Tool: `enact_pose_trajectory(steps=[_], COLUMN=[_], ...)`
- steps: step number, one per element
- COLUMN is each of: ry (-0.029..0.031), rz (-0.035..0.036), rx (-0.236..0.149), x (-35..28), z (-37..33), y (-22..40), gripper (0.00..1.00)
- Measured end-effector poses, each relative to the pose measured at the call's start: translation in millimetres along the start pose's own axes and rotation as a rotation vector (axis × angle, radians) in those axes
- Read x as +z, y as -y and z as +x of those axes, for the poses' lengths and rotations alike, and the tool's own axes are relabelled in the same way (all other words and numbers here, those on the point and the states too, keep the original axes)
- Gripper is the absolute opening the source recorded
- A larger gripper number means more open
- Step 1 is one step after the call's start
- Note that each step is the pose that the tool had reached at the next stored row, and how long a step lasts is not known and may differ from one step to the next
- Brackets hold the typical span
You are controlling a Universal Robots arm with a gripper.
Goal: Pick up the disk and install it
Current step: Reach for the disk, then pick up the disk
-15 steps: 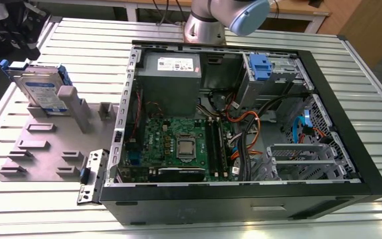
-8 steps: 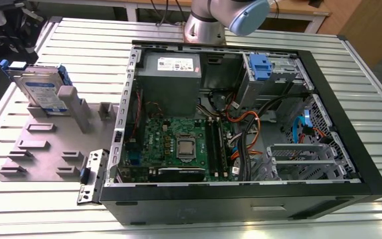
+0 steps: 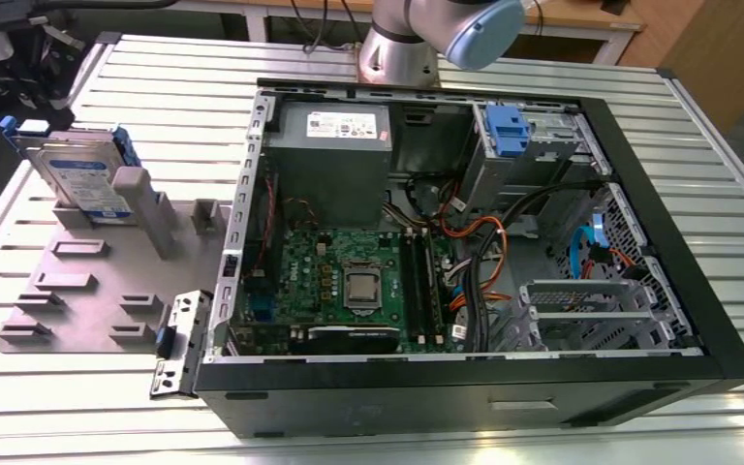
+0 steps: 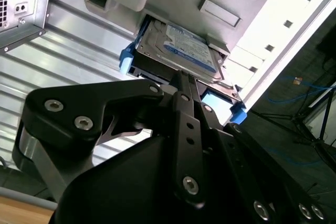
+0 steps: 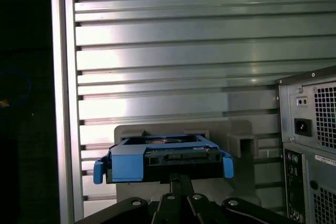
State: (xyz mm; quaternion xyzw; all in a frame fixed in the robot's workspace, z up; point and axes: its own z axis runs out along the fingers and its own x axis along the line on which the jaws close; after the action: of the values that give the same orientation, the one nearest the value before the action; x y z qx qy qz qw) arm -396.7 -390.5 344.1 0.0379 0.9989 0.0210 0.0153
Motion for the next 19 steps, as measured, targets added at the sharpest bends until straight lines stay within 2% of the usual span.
enact_pose_trajectory(steps=[5, 19], ry=[0.0, 0.0001], rz=[0.0001, 0.0002], rx=[0.0, 0.0], x=[4.7, 5.8], z=[2.9, 3.0], y=[0.0, 0.0], gripper=[0.11, 0.11])
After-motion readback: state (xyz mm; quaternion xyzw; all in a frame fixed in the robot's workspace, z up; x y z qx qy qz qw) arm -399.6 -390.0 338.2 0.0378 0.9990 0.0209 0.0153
